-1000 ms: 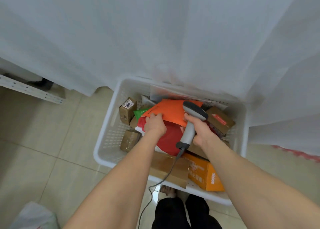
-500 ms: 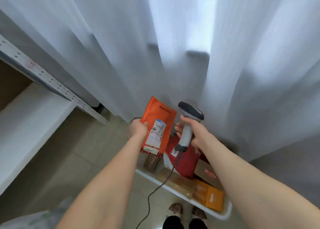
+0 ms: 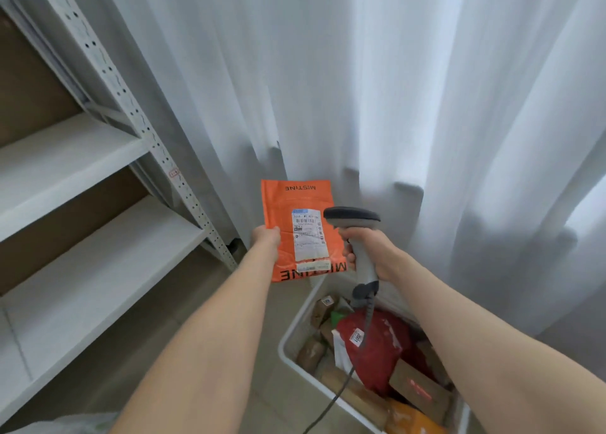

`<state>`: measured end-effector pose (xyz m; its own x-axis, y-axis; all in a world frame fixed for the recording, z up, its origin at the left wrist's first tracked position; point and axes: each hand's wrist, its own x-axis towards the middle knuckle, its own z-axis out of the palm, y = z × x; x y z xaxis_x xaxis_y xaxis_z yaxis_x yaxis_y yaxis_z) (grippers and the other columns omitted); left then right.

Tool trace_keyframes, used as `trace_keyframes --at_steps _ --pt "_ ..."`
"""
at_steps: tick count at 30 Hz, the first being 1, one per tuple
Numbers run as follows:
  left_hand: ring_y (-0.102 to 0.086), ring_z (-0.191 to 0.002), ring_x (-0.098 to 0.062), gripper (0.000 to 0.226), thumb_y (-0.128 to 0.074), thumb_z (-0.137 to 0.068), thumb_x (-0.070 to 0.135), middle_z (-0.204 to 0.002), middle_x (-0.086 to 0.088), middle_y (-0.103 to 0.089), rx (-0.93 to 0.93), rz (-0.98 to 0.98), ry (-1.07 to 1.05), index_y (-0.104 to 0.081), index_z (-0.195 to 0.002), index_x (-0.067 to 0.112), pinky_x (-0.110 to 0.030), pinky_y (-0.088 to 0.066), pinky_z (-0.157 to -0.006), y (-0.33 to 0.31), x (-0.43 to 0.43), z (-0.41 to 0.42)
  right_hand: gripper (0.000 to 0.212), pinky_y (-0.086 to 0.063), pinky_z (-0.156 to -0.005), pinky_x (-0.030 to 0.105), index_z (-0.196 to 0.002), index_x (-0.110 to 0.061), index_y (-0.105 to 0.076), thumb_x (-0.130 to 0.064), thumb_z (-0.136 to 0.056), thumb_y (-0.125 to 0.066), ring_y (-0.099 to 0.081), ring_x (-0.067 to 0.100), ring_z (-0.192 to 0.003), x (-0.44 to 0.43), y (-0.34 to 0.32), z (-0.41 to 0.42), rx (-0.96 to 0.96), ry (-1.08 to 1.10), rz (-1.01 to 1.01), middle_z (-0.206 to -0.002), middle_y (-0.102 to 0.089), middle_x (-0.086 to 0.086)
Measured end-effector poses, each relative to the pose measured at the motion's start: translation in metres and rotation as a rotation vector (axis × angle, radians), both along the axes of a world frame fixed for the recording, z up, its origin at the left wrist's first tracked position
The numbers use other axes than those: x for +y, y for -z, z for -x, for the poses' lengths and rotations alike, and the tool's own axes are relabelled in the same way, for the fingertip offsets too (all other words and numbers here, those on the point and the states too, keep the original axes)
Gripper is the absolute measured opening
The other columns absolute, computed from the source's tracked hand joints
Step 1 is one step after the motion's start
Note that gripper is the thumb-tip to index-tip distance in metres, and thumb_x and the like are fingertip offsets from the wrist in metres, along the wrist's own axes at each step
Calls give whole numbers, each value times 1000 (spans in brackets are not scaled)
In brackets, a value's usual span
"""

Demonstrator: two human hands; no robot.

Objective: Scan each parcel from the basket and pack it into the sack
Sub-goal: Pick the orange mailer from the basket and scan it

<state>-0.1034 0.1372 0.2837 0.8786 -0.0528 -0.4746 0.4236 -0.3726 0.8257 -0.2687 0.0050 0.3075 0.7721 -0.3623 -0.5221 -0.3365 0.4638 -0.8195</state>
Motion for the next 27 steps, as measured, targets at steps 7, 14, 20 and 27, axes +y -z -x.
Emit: trace_keyframes --at_steps 7,14,20,27 --pt "-64 -91 -28 22 -46 -97 8 -98 -12 -66 -33 71 -9 -63 -111 5 -41 -54 -88 -39 45 -20 7 -43 -43 23 -91 -6 -57 -13 -90 -59 -47 14 -41 54 -43 -24 10 -85 119 -56 -54 6" --pt "-61 -77 -24 18 -45 -97 7 -82 -7 -63 -52 117 -40 -63 -101 8 -37 -54 -79 -53 79 -44 7 -43 -45 25 -92 -7 -57 -11 -87 -60 -47 15 -43 85 -62 -49 7 -91 156 -58 -54 7" --pt "-51 -57 -15 28 -42 -99 6 -69 -3 -54 -57 146 -71 -52 -74 12 -30 -47 -59 -58 104 -63 10 -46 -46 25 -90 -8 -57 -16 -88 -63 -49 16 -43 105 -67 -73 13 -123 137 -58 -57 8" --pt "-52 -62 -15 17 -41 -101 15 -78 -1 -57 -110 92 -93 -58 -102 16 -29 -44 -55 -57 157 -89 15 -51 -56 31 -93 -6 -62 -14 -84 -72 -57 19 -57 142 -48 -103 0 201 134 -72 -62 9"
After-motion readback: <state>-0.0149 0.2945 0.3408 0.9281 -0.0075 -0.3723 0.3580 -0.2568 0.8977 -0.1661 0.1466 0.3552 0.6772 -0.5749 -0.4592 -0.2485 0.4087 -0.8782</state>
